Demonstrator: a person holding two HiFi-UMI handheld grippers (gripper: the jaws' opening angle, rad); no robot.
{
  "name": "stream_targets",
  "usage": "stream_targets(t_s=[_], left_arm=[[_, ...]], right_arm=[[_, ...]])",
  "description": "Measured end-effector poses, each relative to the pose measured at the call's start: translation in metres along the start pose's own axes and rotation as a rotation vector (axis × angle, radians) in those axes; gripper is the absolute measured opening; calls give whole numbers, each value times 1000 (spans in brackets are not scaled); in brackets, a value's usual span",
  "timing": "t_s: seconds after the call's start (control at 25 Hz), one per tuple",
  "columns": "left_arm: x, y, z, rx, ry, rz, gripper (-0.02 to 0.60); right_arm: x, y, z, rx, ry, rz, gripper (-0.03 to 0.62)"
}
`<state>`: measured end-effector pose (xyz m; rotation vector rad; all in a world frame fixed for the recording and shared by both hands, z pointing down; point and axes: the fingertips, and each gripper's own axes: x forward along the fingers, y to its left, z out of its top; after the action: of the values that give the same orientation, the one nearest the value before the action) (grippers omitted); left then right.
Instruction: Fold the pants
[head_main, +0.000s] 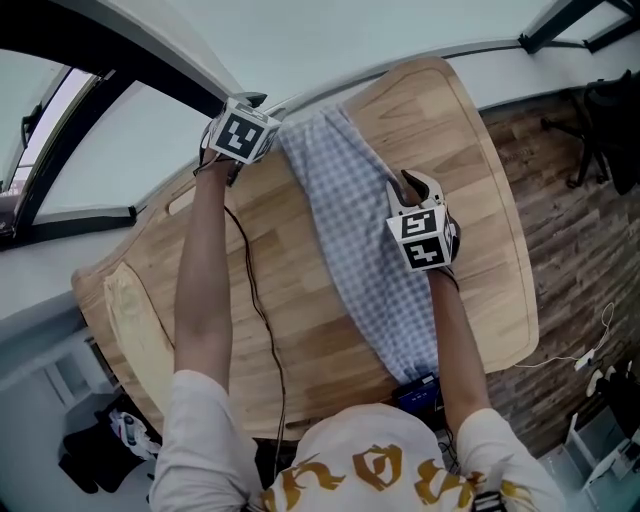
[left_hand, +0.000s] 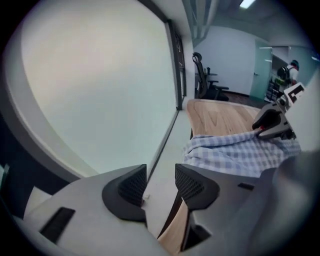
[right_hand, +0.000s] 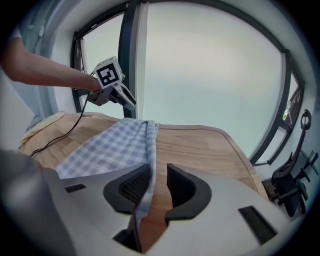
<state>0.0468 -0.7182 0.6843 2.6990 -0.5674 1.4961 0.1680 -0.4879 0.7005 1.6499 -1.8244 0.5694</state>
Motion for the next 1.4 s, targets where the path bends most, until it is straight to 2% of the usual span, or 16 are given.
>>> stream_targets(t_s=[0.04,0.12,0.2,0.32,0.44,0.48,0.56,0.68,0.84,0.96,1.16,1.28,1.4], left_arm=[[-10,3,0,-41,-36,13,190],[-40,2,6,-117,-143,25,102],[-77,-6,11,-180,-257,34,54],[-121,-30,12,-250,-358,26,43],[-163,-73,8,-314,-446,3,43],[-178,-89,4,-337,-469,3,43],[-208,-121,-5,-373,-502,12,43],[-256,-160,-13,-400,-537,35,41],[-323,-226,-17,-430,-615,-13,41],[-365,-278,-25,-397,-645,-21,41],[-427,-343,-38,-304,-723,59,43],[-443,-387,-49,-362,-761,16,43],[-448,-419,-54,-419,-768,-4,43]], right_arm=[[-5,-2,1,0,-6,-4,130],[-16,-4,7,-4,-25,-13,135],[-31,-2,17,-5,-56,-23,136],[-56,-5,34,-1,-110,-53,121],[-92,-2,51,4,-166,-78,132],[-107,2,56,8,-187,-81,122],[-139,10,64,4,-223,-98,60],[-188,26,77,-32,-276,-132,26],[-257,57,76,-37,-340,-116,23],[-312,85,64,-22,-373,-84,23],[-397,128,42,-19,-448,-64,23],[-430,142,10,-26,-443,-59,23],[-457,144,-19,26,-453,-44,23]])
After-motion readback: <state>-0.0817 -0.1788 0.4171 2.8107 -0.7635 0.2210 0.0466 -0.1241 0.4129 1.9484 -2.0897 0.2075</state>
